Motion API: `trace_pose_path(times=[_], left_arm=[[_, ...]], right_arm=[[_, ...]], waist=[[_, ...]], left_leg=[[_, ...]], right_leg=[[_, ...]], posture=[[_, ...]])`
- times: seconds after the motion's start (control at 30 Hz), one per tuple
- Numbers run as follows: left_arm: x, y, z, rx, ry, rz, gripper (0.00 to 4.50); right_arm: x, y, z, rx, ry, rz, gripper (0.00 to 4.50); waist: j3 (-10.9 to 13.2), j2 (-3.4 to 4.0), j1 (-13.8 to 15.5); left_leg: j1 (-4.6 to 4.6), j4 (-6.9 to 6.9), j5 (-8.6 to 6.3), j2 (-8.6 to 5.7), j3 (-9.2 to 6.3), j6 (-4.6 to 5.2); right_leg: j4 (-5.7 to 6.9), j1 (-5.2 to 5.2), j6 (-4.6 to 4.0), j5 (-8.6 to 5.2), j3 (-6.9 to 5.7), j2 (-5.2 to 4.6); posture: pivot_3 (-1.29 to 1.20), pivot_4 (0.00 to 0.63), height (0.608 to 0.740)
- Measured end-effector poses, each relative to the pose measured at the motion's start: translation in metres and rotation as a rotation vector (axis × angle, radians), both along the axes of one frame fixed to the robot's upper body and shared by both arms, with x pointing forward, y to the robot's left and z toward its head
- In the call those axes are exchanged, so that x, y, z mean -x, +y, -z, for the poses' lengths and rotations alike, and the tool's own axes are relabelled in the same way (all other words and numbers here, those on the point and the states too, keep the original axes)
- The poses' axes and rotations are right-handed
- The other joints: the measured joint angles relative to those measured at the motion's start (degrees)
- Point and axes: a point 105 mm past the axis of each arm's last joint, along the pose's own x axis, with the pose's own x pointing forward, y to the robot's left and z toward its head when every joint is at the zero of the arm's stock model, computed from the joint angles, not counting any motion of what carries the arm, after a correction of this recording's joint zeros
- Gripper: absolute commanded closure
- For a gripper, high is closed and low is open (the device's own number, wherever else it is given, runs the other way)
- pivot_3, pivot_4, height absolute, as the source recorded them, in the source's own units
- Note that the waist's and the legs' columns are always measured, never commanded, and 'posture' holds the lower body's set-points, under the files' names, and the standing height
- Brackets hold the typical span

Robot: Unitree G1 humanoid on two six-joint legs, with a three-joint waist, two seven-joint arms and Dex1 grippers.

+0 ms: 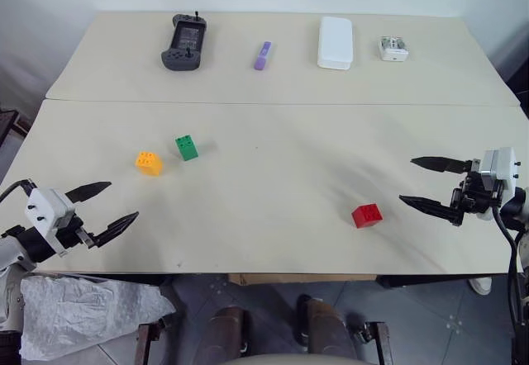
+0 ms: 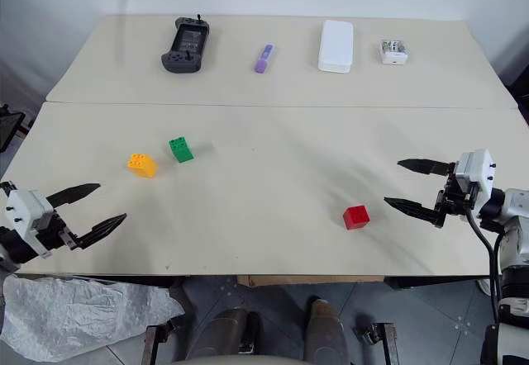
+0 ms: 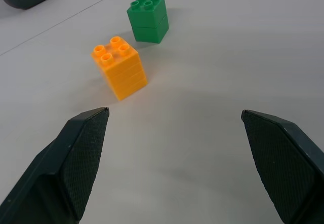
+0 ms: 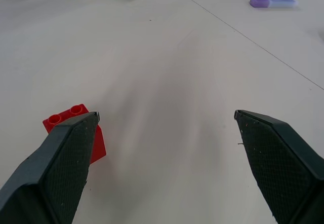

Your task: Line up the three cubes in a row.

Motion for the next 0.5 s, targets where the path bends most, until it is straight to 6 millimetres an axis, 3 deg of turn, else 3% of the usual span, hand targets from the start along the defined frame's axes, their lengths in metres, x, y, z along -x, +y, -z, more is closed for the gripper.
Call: trace_pose_path(times=[0.27,0.4,0.5], left_arm=[[0.007,-0.014,-0.002,0.151,0.071,0.084,0.05],[0.020,-0.076,-0.013,0.079,0.086,0.409,0.05],[0.012,-0.111,-0.017,0.103,0.065,0.553,0.05]], right_arm=[[0.003,-0.002,0.001,-0.004,-0.002,0.022,0.00],[0.019,-0.027,0.000,0.003,0.031,0.125,0.00],[0.034,-0.044,0.000,0.039,0.045,0.175,0.00]], waist=[[0.0,-0.01,0.1],[0.1,0.26,1.1],[0.1,0.28,1.6]], left_leg=[[-0.06,0.09,-0.01,0.01,-0.04,0.00],[-0.08,0.25,-0.07,-0.17,-0.14,0.09],[-0.06,0.41,-0.08,-0.07,-0.13,0.06]], right_leg=[[0.03,0.00,0.00,0.00,-0.03,0.00],[0.02,0.11,0.02,0.02,0.01,-0.15],[0.03,0.20,0.04,0.03,-0.02,-0.01]], posture=[[0.00,0.150,0.740],[0.00,0.150,0.740],[0.00,0.150,0.740]])
